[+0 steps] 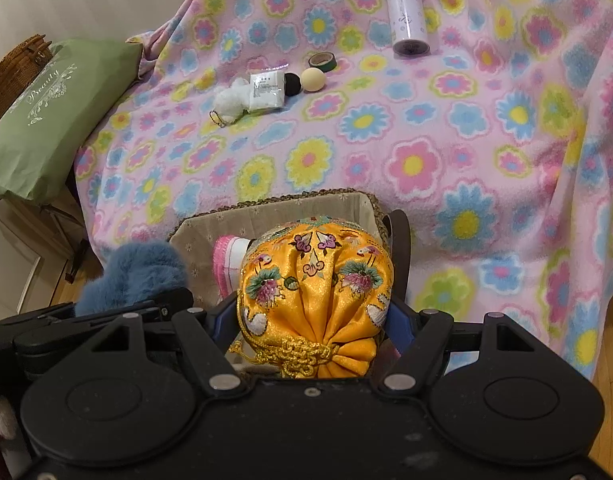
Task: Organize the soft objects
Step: 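Carry the scrunchie and orange pouch over the woven basket with both tools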
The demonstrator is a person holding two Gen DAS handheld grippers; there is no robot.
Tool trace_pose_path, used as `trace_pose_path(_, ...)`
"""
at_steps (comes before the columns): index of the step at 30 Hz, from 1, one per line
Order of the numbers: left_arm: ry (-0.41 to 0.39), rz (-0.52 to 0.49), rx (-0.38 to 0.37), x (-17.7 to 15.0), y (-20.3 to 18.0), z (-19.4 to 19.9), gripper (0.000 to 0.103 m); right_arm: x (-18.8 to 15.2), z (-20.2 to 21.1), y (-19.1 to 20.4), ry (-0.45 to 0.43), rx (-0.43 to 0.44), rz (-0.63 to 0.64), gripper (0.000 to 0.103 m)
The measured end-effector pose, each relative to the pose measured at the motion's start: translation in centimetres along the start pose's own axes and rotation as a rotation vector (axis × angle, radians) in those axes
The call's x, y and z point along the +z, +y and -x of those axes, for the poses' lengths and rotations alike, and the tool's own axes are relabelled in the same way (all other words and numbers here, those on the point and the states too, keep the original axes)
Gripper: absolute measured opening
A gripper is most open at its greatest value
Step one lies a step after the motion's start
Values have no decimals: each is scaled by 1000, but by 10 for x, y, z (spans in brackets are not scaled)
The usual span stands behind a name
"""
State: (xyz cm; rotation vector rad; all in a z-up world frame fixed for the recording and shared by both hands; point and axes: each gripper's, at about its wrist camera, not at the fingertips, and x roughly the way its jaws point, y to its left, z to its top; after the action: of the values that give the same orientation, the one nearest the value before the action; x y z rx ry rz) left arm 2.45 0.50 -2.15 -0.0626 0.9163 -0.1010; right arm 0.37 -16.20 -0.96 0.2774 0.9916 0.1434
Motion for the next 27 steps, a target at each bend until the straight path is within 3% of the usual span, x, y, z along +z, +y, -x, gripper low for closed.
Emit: trace_pose_path(27, 5, 3, 3, -2, 5, -2, 61, -1, -6, 1, 26, 6, 11, 73)
